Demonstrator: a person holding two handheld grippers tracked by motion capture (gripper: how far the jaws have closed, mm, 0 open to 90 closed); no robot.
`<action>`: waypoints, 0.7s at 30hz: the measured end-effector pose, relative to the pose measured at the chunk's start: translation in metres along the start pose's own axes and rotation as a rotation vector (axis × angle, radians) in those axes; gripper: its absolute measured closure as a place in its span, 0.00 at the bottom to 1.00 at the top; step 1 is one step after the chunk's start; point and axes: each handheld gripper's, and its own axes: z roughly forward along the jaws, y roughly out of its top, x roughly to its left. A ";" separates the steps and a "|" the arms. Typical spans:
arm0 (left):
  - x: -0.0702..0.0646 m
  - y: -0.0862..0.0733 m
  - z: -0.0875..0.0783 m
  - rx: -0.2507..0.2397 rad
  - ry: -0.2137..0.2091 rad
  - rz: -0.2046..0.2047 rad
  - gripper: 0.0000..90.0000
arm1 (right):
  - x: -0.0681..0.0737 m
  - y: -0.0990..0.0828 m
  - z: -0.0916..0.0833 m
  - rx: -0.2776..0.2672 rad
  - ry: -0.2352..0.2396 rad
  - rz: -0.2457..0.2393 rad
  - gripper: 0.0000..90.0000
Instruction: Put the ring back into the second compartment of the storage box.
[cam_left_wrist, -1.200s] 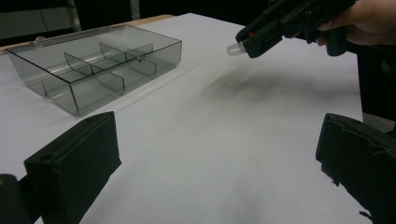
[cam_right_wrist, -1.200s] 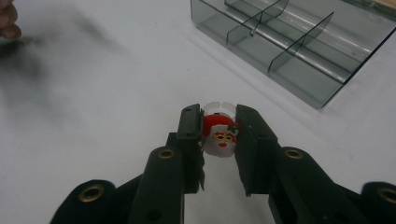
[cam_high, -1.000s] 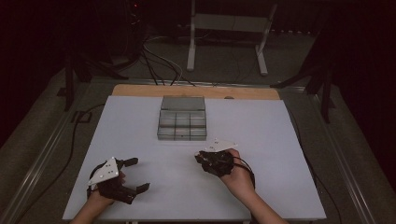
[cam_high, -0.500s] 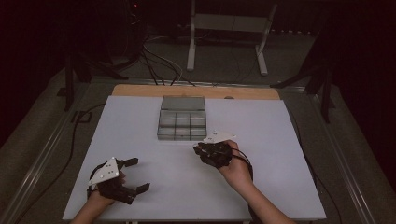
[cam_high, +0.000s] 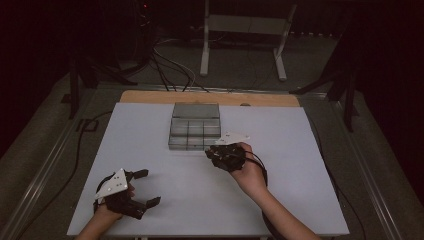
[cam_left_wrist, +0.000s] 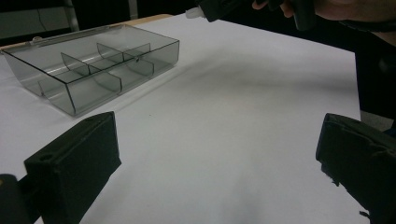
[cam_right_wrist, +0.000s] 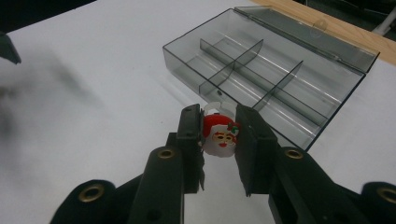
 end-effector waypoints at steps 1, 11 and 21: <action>0.000 0.000 0.000 -0.001 0.000 -0.001 0.01 | -0.001 0.001 0.001 0.000 0.001 0.003 0.81; 0.000 0.000 0.000 -0.001 0.001 -0.002 0.01 | -0.005 0.011 0.006 -0.001 -0.009 -0.002 0.81; 0.000 0.000 0.000 -0.002 0.001 0.002 0.01 | -0.007 0.022 0.013 -0.002 -0.019 -0.013 0.81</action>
